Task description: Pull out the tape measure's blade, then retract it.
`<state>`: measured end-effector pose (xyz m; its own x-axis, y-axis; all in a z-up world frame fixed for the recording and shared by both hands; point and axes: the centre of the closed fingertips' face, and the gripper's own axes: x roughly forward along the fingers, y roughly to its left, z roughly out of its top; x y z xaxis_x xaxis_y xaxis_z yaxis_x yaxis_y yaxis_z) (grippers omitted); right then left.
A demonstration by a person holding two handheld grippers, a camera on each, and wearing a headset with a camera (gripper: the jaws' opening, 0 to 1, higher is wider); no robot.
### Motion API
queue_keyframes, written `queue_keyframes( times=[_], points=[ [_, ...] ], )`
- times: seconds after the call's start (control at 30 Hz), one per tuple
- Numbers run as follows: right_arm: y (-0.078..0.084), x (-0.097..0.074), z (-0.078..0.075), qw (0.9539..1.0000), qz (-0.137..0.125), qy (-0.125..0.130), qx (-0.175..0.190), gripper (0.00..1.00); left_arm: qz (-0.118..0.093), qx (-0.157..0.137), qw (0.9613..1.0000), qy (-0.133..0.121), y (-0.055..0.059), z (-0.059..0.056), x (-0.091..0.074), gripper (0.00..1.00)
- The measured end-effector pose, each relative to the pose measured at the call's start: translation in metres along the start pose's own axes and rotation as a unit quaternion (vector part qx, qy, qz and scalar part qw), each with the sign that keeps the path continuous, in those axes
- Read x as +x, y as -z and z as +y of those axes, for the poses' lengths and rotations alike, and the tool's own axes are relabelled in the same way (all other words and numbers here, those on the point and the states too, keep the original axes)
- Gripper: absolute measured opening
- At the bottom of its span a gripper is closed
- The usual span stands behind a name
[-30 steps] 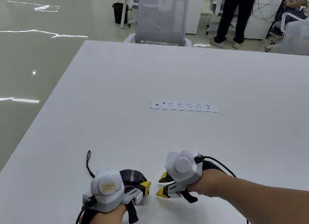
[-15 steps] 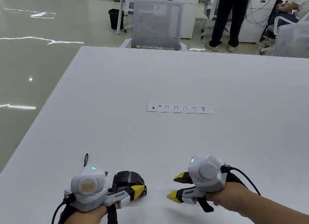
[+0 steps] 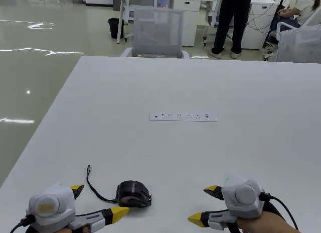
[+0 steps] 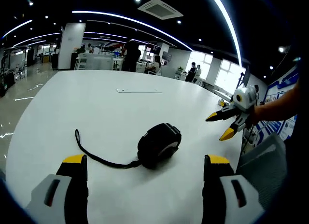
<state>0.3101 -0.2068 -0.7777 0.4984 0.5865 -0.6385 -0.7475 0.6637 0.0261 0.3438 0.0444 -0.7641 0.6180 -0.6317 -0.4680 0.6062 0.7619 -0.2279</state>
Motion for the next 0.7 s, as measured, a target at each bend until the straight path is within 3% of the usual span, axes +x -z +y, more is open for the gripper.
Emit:
queue_keyframes(
  times=[0.03,0.07,0.27,0.37,0.6,0.7],
  points=[
    [0.004,-0.006,-0.002,1.0000,-0.002,0.007,0.005,0.66,0.004,0.029,0.9996,-0.005,0.004,0.002,-0.005,0.99],
    [0.007,-0.011,-0.005,0.9998,-0.003,0.015,0.009,0.68,0.003,0.031,0.9995,-0.002,0.006,0.000,-0.007,0.99],
    [0.022,-0.044,-0.017,0.9978,-0.017,0.051,0.038,0.78,0.002,0.005,1.0000,0.001,0.018,0.003,-0.025,0.99],
    [0.024,-0.060,-0.023,0.9942,-0.046,0.073,0.064,0.86,-0.003,-0.008,1.0000,0.000,0.021,0.009,-0.033,0.99],
    [0.033,-0.094,-0.031,0.9867,-0.070,0.102,0.105,1.00,-0.029,-0.031,0.9989,-0.020,0.015,0.020,-0.047,0.99],
    [0.045,-0.102,-0.028,0.9877,-0.056,0.106,0.100,1.00,-0.035,-0.028,0.9988,-0.021,0.016,0.022,-0.052,0.99]
  ],
)
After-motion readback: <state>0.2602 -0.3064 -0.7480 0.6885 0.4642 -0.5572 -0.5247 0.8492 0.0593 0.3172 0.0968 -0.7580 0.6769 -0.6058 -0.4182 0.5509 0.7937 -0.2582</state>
